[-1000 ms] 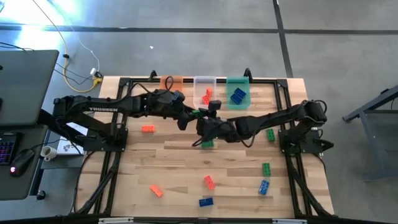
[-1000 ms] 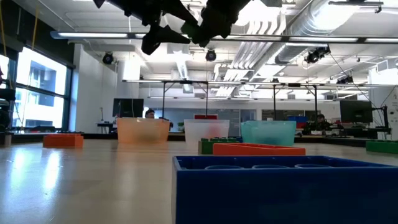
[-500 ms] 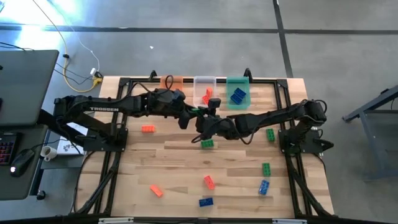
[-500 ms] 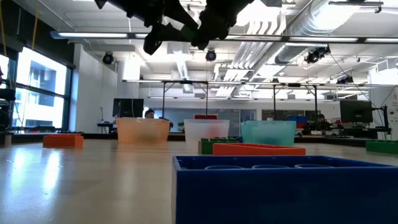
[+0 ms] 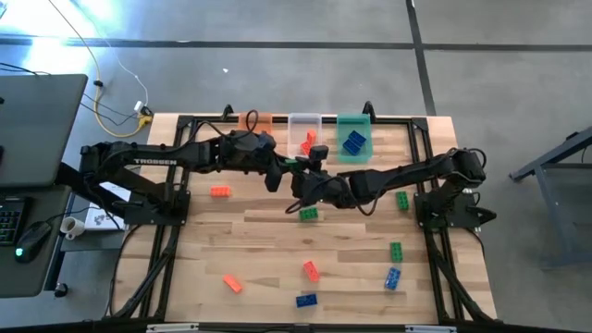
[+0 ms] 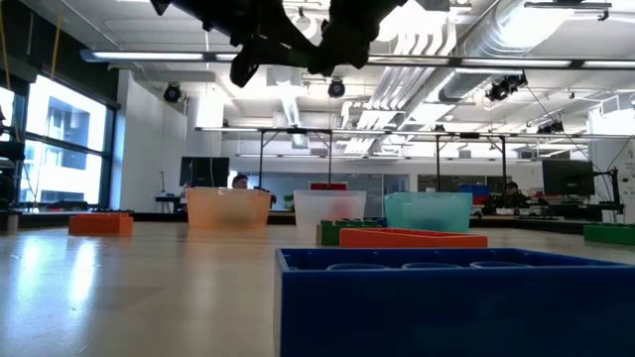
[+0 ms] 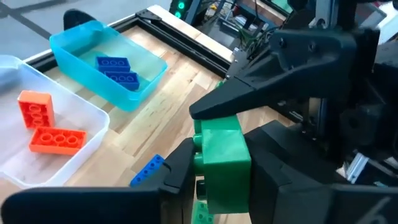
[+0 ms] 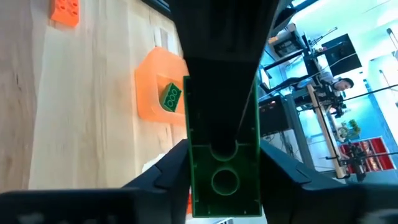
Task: Sort & place blocks by color
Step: Put the green game piece into the orange bin
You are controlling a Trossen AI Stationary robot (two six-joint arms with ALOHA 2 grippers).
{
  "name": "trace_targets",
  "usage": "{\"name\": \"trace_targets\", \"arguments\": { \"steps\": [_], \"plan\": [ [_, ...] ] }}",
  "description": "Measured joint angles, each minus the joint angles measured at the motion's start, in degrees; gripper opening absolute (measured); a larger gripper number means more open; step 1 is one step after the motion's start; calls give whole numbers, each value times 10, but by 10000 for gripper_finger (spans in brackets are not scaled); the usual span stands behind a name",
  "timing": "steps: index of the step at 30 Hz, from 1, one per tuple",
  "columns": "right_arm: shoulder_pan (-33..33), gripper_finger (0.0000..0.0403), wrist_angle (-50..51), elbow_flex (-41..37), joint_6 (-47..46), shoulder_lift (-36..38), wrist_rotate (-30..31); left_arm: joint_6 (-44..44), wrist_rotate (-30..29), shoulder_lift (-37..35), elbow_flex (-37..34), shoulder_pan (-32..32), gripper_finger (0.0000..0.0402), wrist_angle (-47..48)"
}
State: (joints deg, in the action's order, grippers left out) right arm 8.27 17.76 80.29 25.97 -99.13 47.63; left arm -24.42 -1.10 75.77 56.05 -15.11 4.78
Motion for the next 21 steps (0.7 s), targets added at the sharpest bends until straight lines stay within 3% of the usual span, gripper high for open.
{"name": "trace_targets", "arguments": {
  "steps": [8,14,21],
  "plan": [
    [0,238,-2,0,-25,0,21,60,-17,0,0,2,78,10],
    [1,254,2,0,-49,1,48,90,-65,-1,0,2,78,61],
    [14,255,4,0,-86,1,64,128,-206,0,-1,-11,78,174]
  ]
}}
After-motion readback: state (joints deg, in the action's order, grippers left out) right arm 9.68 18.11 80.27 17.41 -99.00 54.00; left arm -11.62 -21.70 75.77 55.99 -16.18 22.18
